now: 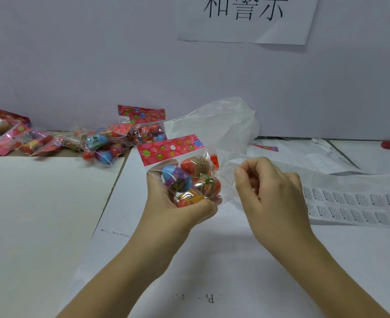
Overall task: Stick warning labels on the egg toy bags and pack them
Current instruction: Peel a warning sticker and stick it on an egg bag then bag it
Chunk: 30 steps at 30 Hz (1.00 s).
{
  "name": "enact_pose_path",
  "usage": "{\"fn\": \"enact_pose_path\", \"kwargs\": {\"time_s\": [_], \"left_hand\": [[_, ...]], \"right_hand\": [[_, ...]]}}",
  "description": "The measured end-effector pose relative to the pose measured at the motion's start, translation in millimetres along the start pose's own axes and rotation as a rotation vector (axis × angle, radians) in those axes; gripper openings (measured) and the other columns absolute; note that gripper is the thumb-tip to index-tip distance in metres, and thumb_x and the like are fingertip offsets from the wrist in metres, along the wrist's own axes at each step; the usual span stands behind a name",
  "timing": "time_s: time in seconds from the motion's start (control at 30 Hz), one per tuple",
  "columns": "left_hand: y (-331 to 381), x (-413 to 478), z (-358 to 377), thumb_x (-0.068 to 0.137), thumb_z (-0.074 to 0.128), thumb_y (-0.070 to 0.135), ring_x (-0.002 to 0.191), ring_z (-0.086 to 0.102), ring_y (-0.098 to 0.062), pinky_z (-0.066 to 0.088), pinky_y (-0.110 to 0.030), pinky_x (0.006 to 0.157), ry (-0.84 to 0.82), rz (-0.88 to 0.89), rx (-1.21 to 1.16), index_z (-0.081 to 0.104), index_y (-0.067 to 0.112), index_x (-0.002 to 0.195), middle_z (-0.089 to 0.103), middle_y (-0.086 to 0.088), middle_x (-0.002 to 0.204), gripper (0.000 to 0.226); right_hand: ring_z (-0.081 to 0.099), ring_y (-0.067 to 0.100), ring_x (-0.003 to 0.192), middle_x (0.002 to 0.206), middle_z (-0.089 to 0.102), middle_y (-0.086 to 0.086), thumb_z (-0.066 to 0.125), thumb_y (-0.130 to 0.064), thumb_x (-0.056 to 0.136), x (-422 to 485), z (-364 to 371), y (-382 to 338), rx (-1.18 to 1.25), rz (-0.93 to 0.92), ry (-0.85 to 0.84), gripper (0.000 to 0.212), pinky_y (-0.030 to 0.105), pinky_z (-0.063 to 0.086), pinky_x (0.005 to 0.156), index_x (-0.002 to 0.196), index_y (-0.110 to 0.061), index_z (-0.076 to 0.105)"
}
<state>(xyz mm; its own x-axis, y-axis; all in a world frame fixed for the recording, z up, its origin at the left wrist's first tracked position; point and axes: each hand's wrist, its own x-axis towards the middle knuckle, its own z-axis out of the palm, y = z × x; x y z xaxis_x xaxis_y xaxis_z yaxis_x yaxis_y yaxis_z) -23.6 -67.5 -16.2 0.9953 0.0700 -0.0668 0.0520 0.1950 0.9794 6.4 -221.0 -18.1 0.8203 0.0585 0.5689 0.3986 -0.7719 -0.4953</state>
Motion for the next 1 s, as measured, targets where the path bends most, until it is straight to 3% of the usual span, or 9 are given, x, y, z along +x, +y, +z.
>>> {"fn": "enact_pose_path", "kwargs": {"time_s": [0.2, 0.37, 0.77, 1.0], "left_hand": [[0.5, 0.6, 0.0, 0.051, 0.079, 0.003, 0.090, 0.074, -0.025, 0.061, -0.033, 0.077, 0.000, -0.002, -0.006, 0.042, 0.040, 0.118, 0.068, -0.006, 0.113, 0.085], [-1.1, 0.8, -1.2, 0.072, 0.075, -0.015, 0.087, 0.075, -0.026, 0.061, -0.032, 0.074, -0.006, 0.001, -0.004, 0.041, 0.036, 0.122, 0.067, -0.010, 0.115, 0.079], [-0.4, 0.3, -0.4, 0.063, 0.081, -0.010, 0.086, 0.075, -0.025, 0.061, -0.028, 0.070, -0.008, 0.002, -0.038, 0.044, 0.039, 0.113, 0.069, -0.007, 0.109, 0.079], [-2.0, 0.2, -1.4, 0.070, 0.076, -0.015, 0.088, 0.075, -0.027, 0.061, -0.031, 0.071, -0.013, 0.008, -0.042, 0.043, 0.039, 0.116, 0.069, -0.009, 0.111, 0.078]], "right_hand": [[0.047, 0.001, 0.067, 0.067, 0.049, -0.017, 0.045, -0.032, 0.097, 1.5, -0.8, -1.3, 0.006, 0.022, -0.025, 0.015, 0.028, 0.024, 0.073, 0.083, -0.026, 0.048], [0.046, -0.001, 0.066, 0.066, 0.047, -0.018, 0.045, -0.032, 0.097, 1.0, -1.0, -1.1, 0.003, 0.030, -0.018, 0.015, 0.026, 0.022, 0.072, 0.083, -0.026, 0.048], [0.046, 0.008, 0.065, 0.070, 0.054, -0.012, 0.047, -0.030, 0.097, 2.2, -1.2, 0.8, -0.004, 0.037, -0.017, 0.017, 0.030, 0.024, 0.074, 0.082, -0.023, 0.050], [0.047, 0.011, 0.068, 0.073, 0.055, -0.011, 0.043, -0.034, 0.097, 2.7, -0.2, 1.8, 0.004, 0.044, -0.022, 0.018, 0.032, 0.027, 0.076, 0.083, -0.024, 0.049]]}}
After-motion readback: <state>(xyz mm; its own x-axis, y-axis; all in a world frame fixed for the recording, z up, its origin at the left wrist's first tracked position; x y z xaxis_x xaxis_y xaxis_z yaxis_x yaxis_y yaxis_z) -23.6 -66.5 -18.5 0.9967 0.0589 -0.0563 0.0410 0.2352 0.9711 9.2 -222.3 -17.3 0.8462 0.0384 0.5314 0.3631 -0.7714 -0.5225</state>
